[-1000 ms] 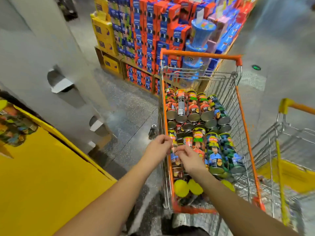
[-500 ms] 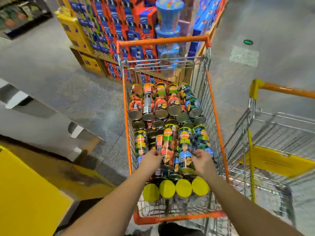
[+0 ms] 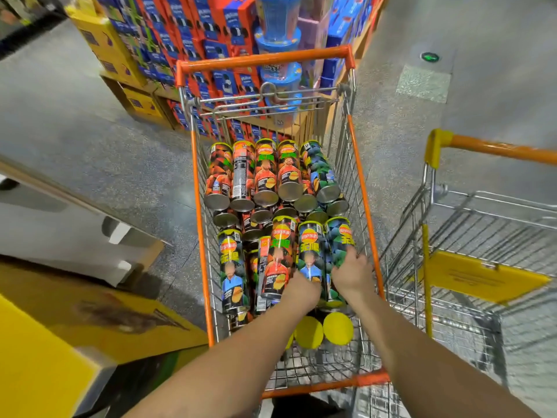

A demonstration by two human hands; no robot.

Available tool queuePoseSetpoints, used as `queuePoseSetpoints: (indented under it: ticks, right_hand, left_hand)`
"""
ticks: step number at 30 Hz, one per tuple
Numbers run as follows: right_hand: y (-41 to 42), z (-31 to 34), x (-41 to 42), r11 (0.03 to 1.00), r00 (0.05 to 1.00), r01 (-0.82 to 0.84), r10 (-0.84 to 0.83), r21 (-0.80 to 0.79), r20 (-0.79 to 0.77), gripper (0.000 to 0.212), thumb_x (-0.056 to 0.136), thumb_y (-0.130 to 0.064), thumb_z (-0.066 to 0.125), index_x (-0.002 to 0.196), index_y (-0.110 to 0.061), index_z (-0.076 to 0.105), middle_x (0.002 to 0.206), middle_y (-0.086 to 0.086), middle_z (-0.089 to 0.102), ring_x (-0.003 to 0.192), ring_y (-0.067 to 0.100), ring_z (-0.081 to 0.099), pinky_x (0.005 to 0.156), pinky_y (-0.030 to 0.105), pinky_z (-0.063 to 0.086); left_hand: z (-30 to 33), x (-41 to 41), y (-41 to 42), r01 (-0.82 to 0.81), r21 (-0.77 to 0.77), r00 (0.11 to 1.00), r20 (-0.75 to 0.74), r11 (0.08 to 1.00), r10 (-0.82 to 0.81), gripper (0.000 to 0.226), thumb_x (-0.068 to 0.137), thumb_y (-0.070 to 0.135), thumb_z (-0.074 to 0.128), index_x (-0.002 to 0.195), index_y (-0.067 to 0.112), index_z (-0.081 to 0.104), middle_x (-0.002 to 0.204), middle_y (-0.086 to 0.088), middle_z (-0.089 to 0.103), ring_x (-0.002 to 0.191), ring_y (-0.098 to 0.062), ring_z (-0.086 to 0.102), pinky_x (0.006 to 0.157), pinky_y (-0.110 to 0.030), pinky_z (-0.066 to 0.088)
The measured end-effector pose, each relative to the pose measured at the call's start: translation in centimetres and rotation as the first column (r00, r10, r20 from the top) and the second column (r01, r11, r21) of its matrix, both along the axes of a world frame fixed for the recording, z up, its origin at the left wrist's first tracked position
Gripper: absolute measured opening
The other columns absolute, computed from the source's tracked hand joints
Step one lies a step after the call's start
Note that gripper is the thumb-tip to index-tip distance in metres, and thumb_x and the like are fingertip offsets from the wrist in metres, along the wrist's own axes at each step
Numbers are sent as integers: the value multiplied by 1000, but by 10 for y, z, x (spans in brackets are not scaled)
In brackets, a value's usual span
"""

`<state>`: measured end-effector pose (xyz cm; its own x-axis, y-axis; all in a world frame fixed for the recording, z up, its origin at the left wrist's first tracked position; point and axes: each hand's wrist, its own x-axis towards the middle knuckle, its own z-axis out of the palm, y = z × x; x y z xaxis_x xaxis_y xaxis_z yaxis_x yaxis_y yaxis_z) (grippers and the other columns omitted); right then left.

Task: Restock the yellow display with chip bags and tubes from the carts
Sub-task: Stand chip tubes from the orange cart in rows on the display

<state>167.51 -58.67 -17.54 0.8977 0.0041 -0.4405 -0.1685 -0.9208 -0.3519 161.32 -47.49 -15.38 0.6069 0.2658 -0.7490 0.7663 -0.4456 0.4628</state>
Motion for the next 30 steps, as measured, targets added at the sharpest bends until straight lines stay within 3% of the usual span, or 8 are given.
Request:
queuePoseSetpoints:
  ticks: [7, 11, 14, 16, 20, 24, 27, 30]
  right_hand:
    - [4, -2, 2, 994, 1000, 12, -12, -106, 3, 63, 91, -21, 58, 146, -11, 31, 144, 20, 32, 135, 38, 26, 108, 43, 30]
    - [8, -5, -5, 987, 995, -59, 70, -148, 70, 68, 85, -33, 67, 142, -11, 38, 136, 15, 40, 124, 35, 37, 103, 37, 29]
    - [9, 1, -1, 997, 999, 36, -37, -75, -14, 69, 88, -35, 66, 142, -9, 32, 140, 20, 35, 131, 38, 33, 106, 42, 32]
    - [12, 6, 1, 996, 993, 93, -93, -1, -68, 71, 88, -33, 67, 142, -8, 28, 137, 24, 42, 128, 40, 41, 101, 43, 40]
    - [16, 17, 6, 965, 965, 222, -198, 137, -171, 81, 75, -30, 77, 138, -9, 31, 130, 21, 52, 120, 39, 52, 95, 43, 46]
    - [15, 5, 11, 941, 957, 257, -217, 218, -191, 80, 47, -52, 69, 114, -30, 33, 112, 8, 50, 103, 31, 56, 89, 47, 52]
    - [51, 67, -18, 919, 977, 212, -192, 331, -93, 86, 58, -43, 72, 134, -27, 35, 131, 10, 48, 117, 33, 50, 97, 46, 46]
    - [100, 106, -36, 891, 988, 144, -155, 430, -10, 103, 61, -40, 80, 147, -23, 27, 150, 11, 33, 128, 32, 42, 97, 45, 43]
  left_hand:
    - [-8, 10, -12, -88, 76, 995, -35, 993, 91, 74, 80, 45, 71, 130, 4, 37, 126, -13, 56, 117, -35, 54, 91, -37, 46]
    - [-4, 11, -5, -126, 34, 991, -33, 991, 127, 73, 73, 43, 73, 126, 4, 42, 118, -12, 58, 104, -30, 60, 77, -34, 51]
    - [4, 8, 9, -150, -59, 989, -3, 987, 150, 54, 76, 33, 73, 115, 3, 50, 91, -7, 57, 69, -20, 54, 48, -27, 37]
    - [12, 2, 20, -127, -87, 992, 4, 988, 128, 40, 79, 32, 71, 101, 5, 53, 77, -3, 51, 59, -16, 46, 45, -27, 32]
    - [32, -10, 37, -134, -175, 989, 40, 976, 143, 44, 78, 37, 72, 106, 8, 55, 86, -5, 53, 71, -20, 50, 59, -31, 37]
    - [63, -27, 69, -197, -304, 963, 119, 932, 242, 54, 73, 43, 72, 110, 10, 50, 91, -6, 56, 77, -21, 55, 61, -30, 42]
    - [85, -42, 107, -234, -348, 925, 209, 908, 318, 77, 46, 58, 71, 110, 15, 57, 106, -11, 66, 87, -25, 63, 67, -35, 46]
    - [99, -62, 159, -287, -405, 850, 310, 868, 426, 68, 42, 52, 73, 101, 20, 62, 102, -10, 70, 84, -26, 65, 71, -39, 52]
